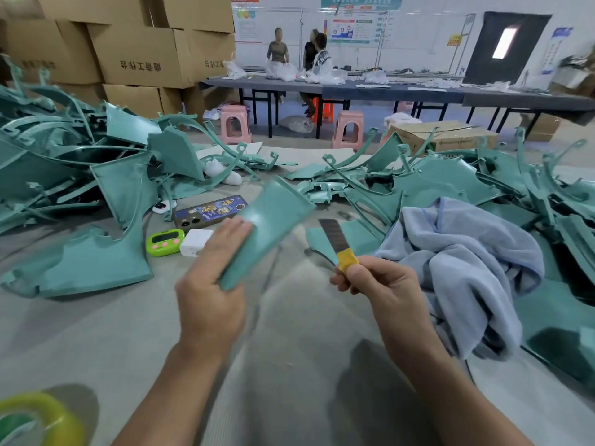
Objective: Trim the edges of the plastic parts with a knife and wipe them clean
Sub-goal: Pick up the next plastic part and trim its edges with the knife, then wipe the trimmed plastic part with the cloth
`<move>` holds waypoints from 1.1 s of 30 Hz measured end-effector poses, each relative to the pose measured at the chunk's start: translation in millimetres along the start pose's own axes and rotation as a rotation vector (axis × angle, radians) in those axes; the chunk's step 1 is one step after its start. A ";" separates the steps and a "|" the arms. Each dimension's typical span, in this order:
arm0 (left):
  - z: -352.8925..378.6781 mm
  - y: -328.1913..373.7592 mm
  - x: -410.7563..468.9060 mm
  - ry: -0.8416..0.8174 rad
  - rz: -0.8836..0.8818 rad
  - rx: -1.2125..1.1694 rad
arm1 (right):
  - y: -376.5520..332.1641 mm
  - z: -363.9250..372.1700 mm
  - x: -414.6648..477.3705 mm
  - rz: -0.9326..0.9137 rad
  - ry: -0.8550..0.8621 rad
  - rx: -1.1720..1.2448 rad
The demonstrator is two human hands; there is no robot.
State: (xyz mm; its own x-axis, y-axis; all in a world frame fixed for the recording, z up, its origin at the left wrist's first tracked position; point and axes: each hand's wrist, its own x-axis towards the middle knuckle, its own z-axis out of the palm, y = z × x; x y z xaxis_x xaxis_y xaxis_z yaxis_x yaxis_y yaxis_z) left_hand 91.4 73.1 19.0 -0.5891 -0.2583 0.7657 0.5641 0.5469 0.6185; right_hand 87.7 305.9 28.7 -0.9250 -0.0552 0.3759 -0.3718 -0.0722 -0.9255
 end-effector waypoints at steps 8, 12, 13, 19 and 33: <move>10.4 6.9 -5.8 -0.255 0.211 0.327 | 2.0 8.4 -10.7 -0.019 -0.124 -0.435; 10.5 -0.2 -7.0 -0.200 0.187 0.348 | 2.9 -6.3 3.0 0.021 0.367 -0.615; 10.1 -0.7 -6.8 -0.187 0.192 0.365 | 2.5 -11.1 3.7 -0.015 0.396 -0.577; 13.7 -1.0 -7.8 -0.129 0.260 0.421 | 4.8 9.2 -12.6 -0.057 -0.083 -0.579; 2.7 12.6 2.0 0.267 -0.068 0.039 | -5.4 -19.3 3.8 0.019 0.289 -1.047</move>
State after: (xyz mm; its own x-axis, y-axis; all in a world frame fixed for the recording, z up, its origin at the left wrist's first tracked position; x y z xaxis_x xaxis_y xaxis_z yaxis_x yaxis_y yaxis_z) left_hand 95.7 81.6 27.9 -0.4485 -0.4929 0.7456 0.5027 0.5506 0.6664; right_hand 84.7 325.3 34.2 -0.8637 0.1995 0.4629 -0.1125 0.8189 -0.5628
